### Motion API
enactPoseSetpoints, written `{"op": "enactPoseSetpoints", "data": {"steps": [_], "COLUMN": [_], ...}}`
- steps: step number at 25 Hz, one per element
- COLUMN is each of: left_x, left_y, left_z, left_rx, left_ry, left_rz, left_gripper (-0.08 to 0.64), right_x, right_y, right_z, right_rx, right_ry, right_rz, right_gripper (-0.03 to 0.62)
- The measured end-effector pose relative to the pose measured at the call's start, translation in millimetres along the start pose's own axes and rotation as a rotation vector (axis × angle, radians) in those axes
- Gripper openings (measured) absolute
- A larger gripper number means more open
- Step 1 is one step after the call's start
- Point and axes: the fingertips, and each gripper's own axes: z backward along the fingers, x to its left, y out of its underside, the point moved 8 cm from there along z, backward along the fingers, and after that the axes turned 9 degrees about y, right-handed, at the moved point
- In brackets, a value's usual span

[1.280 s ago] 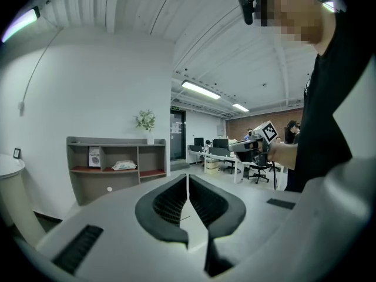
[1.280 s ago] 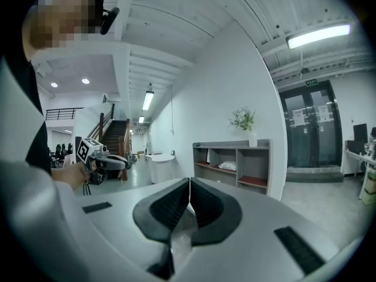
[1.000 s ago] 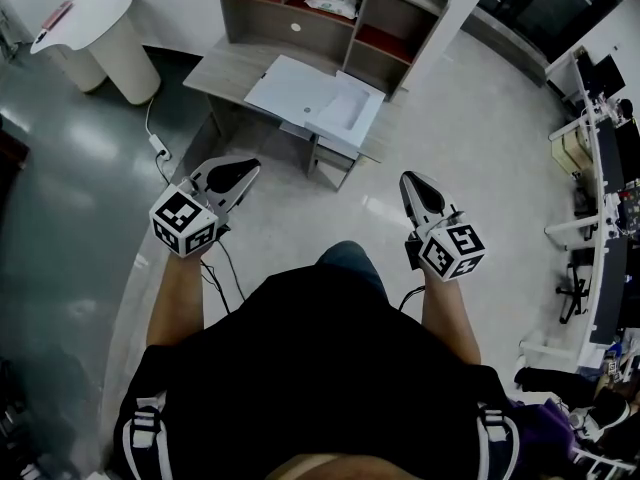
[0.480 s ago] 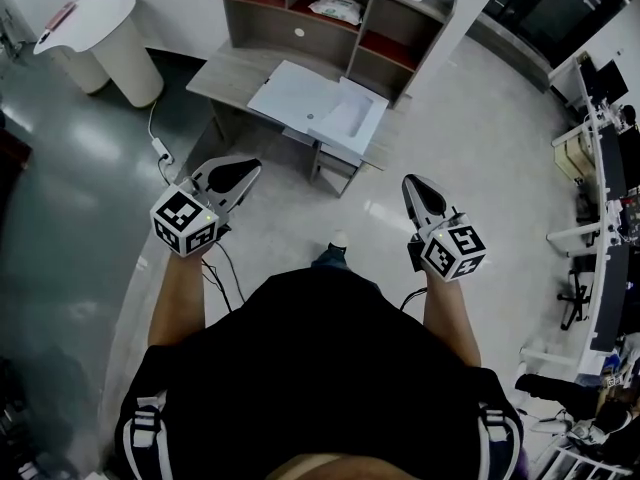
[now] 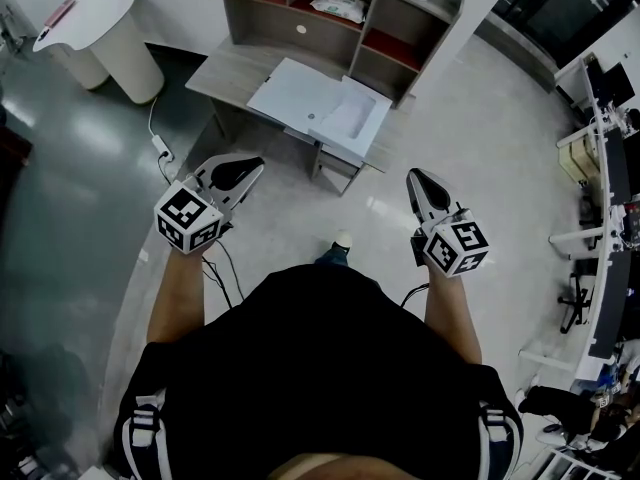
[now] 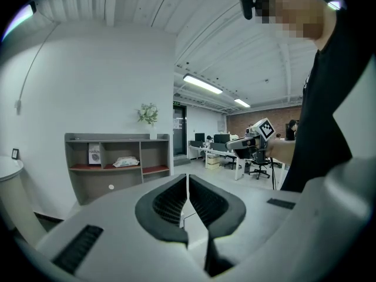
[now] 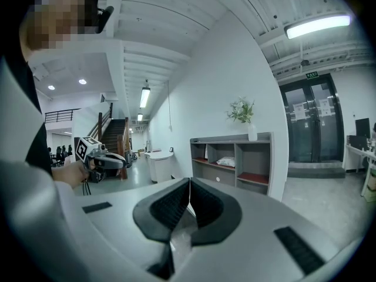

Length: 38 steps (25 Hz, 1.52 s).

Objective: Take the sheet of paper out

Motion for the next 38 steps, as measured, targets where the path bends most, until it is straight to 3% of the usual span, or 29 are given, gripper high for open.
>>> {"op": "enactPoseSetpoints", "data": {"steps": [38], "left_x": [49.2], "left_y": [-4.1], "left_z": [-86.2], "left_rx": [0.061], "left_ry": [-0.032], "left_rz": [0.035], "left_gripper": [0.032], "right_x": [-89.0], "right_y": [5.1], "right_z": [-85.0], "right_rx": [0.043], "right_ry": [-0.057], "right_rz": [-0.021], "right_gripper": [0.014]}}
